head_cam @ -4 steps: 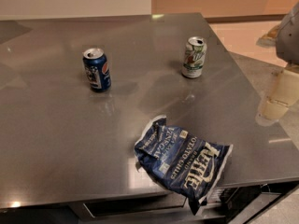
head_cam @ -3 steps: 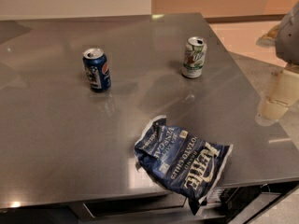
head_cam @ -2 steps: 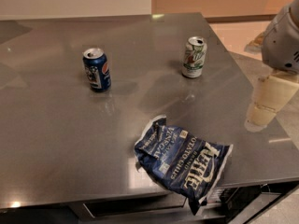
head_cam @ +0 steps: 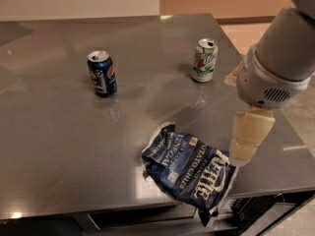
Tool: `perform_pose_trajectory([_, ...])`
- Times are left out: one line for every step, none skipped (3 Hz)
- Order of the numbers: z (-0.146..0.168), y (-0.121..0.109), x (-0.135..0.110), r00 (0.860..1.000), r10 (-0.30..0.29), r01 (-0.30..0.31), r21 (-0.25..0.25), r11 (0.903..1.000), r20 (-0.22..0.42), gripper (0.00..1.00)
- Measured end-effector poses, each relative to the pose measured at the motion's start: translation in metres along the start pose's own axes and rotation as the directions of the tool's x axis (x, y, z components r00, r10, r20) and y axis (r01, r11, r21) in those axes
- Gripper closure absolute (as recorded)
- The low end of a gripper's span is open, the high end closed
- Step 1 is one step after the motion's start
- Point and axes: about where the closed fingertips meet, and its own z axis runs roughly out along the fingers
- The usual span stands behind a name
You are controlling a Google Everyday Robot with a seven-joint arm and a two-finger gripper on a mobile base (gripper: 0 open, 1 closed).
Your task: Move blue chip bag near pepsi can
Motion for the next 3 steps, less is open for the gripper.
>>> perform_pose_trajectory([0.027, 0.012, -0.012, 0.999, -0.032, 0.031, -0.045, 0.9985, -0.008, 0.00])
perform_pose_trajectory([0.049, 0.019, -0.018, 0.999, -0.047, 0.046, -0.068, 0.9966, -0.016, 0.00])
perform_pose_trajectory([0.064, 0.023, -0.021, 0.999, -0.047, 0.045, -0.093, 0.9946, -0.017, 0.00])
